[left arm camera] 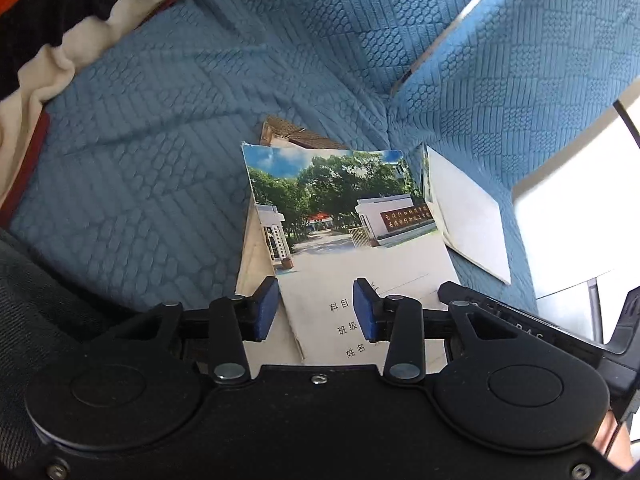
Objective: Organize objects
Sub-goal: 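Raise both open tools away from the book stack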
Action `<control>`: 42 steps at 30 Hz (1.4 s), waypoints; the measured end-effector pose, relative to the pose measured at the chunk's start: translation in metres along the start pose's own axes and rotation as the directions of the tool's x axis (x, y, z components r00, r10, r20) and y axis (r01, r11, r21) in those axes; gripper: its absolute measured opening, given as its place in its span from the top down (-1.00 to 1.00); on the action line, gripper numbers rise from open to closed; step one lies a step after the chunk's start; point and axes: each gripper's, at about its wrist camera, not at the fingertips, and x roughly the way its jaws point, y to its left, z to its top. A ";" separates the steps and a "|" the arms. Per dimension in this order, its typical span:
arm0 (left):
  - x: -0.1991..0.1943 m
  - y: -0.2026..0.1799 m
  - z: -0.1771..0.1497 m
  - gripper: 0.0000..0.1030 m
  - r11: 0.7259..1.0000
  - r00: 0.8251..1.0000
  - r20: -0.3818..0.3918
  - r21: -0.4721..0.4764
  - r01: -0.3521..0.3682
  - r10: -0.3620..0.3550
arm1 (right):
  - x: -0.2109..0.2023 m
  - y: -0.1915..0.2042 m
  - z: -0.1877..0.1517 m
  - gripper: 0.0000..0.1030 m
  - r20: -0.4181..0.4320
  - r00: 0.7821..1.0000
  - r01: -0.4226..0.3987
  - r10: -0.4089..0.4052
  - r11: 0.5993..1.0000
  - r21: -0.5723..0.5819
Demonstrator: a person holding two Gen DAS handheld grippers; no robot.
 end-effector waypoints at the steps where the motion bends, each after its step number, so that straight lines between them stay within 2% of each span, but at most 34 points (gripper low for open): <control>1: 0.001 -0.001 0.000 0.26 1.000 1.000 0.000 0.011 -0.006 0.006 | -0.002 0.001 -0.001 0.29 0.005 1.000 0.004 -0.004 1.000 -0.008; 10: 0.002 0.002 0.005 0.24 1.000 1.000 -0.003 0.016 -0.001 0.001 | -0.028 0.005 -0.015 0.42 0.019 1.000 -0.020 0.020 1.000 0.008; 15: 0.001 0.006 0.009 0.22 1.000 1.000 0.002 0.027 -0.015 0.015 | -0.043 0.015 -0.026 0.42 0.013 0.999 -0.043 0.043 0.999 0.032; 19: -0.002 0.006 0.011 0.20 1.000 1.000 -0.004 0.027 -0.012 0.013 | -0.049 0.019 -0.033 0.40 -0.013 1.000 -0.018 0.019 0.998 0.063; 22: -0.011 -0.002 0.012 0.09 0.998 1.000 0.017 0.053 -0.024 0.024 | -0.057 0.022 -0.028 0.38 -0.007 1.000 0.014 -0.014 0.998 0.060; 24: -0.019 -0.009 0.014 -0.03 0.997 0.999 0.026 0.071 -0.032 0.030 | -0.066 0.025 -0.022 0.16 0.000 1.000 0.028 -0.028 0.998 0.057; 26: -0.027 -0.017 0.016 -0.09 0.994 0.998 0.031 0.098 -0.053 0.050 | -0.080 0.028 -0.015 -0.25 0.027 0.999 0.031 -0.032 0.998 0.046; 29: -0.041 -0.029 0.019 -0.30 0.989 0.997 0.043 0.124 -0.075 0.070 | -0.104 0.033 -0.005 -0.60 0.076 0.996 0.044 -0.046 0.999 0.020; 34: -0.064 -0.055 0.021 -0.58 0.981 0.996 0.065 0.177 -0.075 0.065 | -0.135 0.031 0.008 -0.59 0.121 0.992 0.039 -0.039 0.999 0.005; 42: -0.094 -0.088 0.018 -0.71 0.971 0.992 0.095 0.219 -0.098 0.079 | -0.168 0.022 0.017 -0.59 0.163 0.982 0.089 -0.090 0.996 0.017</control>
